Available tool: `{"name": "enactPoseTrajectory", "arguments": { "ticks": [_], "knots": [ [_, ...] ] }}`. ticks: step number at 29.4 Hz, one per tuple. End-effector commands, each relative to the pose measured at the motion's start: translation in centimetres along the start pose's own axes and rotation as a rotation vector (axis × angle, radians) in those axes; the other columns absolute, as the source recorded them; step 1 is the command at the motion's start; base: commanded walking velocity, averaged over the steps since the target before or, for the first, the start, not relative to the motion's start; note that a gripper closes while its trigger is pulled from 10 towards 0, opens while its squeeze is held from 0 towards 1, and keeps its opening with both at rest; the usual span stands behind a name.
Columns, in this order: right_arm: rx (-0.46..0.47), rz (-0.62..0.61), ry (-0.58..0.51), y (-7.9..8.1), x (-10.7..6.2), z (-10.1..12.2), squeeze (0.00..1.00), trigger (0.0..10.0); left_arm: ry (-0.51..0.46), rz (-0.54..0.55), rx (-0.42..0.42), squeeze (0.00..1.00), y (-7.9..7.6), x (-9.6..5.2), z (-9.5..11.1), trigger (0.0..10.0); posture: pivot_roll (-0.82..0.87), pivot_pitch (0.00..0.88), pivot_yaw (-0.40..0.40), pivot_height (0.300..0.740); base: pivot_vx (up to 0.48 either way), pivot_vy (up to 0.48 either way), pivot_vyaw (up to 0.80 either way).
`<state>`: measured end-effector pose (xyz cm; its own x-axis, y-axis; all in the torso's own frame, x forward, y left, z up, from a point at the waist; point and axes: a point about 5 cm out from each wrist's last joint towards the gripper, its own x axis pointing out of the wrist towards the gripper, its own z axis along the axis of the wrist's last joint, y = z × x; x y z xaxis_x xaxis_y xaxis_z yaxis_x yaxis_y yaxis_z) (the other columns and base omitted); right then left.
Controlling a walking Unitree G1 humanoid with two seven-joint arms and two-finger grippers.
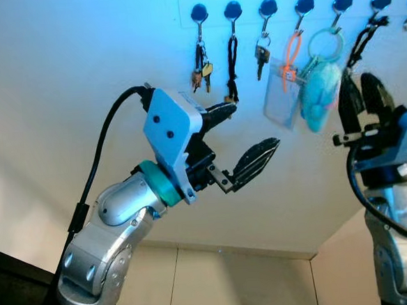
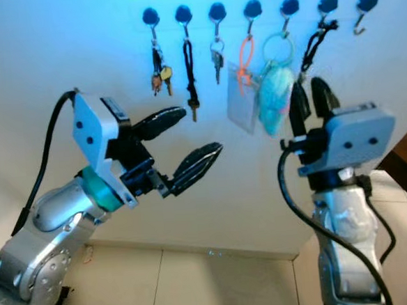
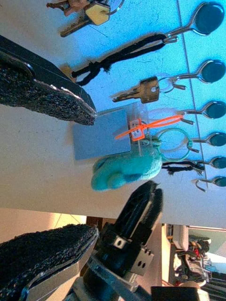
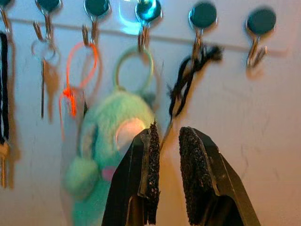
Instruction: Hang keys on a hook
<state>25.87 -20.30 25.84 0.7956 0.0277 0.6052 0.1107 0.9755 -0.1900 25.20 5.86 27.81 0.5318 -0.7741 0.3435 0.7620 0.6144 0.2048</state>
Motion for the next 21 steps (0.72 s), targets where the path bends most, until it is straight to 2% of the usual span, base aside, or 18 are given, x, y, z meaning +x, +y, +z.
{"name": "enactPoseTrajectory", "arguments": {
  "ticks": [1,2,4,8,9,10,11,13,14,16,17,18,21],
  "knots": [
    [0.045,-0.010,0.036,0.7,-0.7,-0.3,0.00,10.0,0.015,-0.006,-0.006,0.00,-0.1,-0.3,-0.3,10.0,-0.19,0.118,0.169,0.740,0.000,0.000,0.00],
    [0.045,-0.010,0.036,0.7,-0.7,-0.3,0.00,10.0,0.015,-0.006,-0.006,0.00,-0.1,-0.3,-0.3,10.0,-0.19,0.118,0.169,0.740,0.000,0.000,0.00],
    [0.117,-0.022,0.104,2.0,-1.8,-1.0,0.00,10.0,0.027,0.015,-0.001,0.00,0.0,-0.6,-0.7,10.0,-0.19,0.117,0.167,0.740,0.000,0.000,0.00],
    [0.145,-0.010,0.139,3.0,-2.6,-1.3,0.00,10.0,0.050,0.081,0.005,0.00,0.5,-1.2,-1.2,10.0,-0.19,0.112,0.164,0.740,0.000,0.000,0.00],
    [0.137,-0.010,0.150,3.2,-2.9,-1.5,0.00,10.0,0.062,0.124,0.016,0.00,0.8,-1.5,-1.5,10.0,-0.19,0.107,0.161,0.740,0.000,0.000,0.00],
    [0.109,-0.012,0.185,3.3,-3.8,-1.8,0.00,10.0,0.115,0.252,0.051,0.00,1.8,-2.2,-2.5,10.0,-0.19,0.097,0.153,0.740,0.000,0.000,0.00],
    [0.109,-0.012,0.185,3.3,-3.8,-1.8,0.00,10.0,0.115,0.252,0.051,0.00,1.8,-2.2,-2.5,10.0,-0.19,0.097,0.153,0.740,0.000,0.000,0.00],
    [0.054,-0.010,0.270,3.6,-5.7,-2.5,0.00,10.0,0.274,0.508,0.130,0.00,3.9,-5.1,-5.2,10.0,-0.21,0.089,0.145,0.740,0.000,0.000,0.00],
    [0.054,-0.010,0.270,3.6,-5.7,-2.5,0.00,10.0,0.274,0.508,0.130,0.00,3.9,-5.1,-5.2,10.0,-0.21,0.089,0.145,0.740,0.000,0.000,0.00],
    [0.036,-0.017,0.336,3.8,-6.6,-3.4,0.00,10.0,0.393,0.674,0.163,0.00,5.0,-7.6,-7.2,10.0,-0.22,0.083,0.137,0.740,0.000,0.000,0.00],
    [0.036,-0.017,0.336,3.8,-6.6,-3.4,0.00,10.0,0.393,0.674,0.163,0.00,5.0,-7.6,-7.2,10.0,-0.22,0.083,0.137,0.740,0.000,0.000,0.00],
    [0.020,-0.019,0.379,3.9,-6.6,-4.1,0.00,10.0,0.438,0.718,0.170,0.00,5.0,-8.4,-8.1,10.0,-0.22,0.073,0.125,0.740,0.000,0.000,0.00],
    [0.027,-0.022,0.393,4.0,-6.5,-4.5,0.00,10.0,0.480,0.766,0.176,0.00,5.0,-9.2,-8.8,10.0,-0.22,0.069,0.117,0.740,0.000,0.000,0.00]
  ]
}}
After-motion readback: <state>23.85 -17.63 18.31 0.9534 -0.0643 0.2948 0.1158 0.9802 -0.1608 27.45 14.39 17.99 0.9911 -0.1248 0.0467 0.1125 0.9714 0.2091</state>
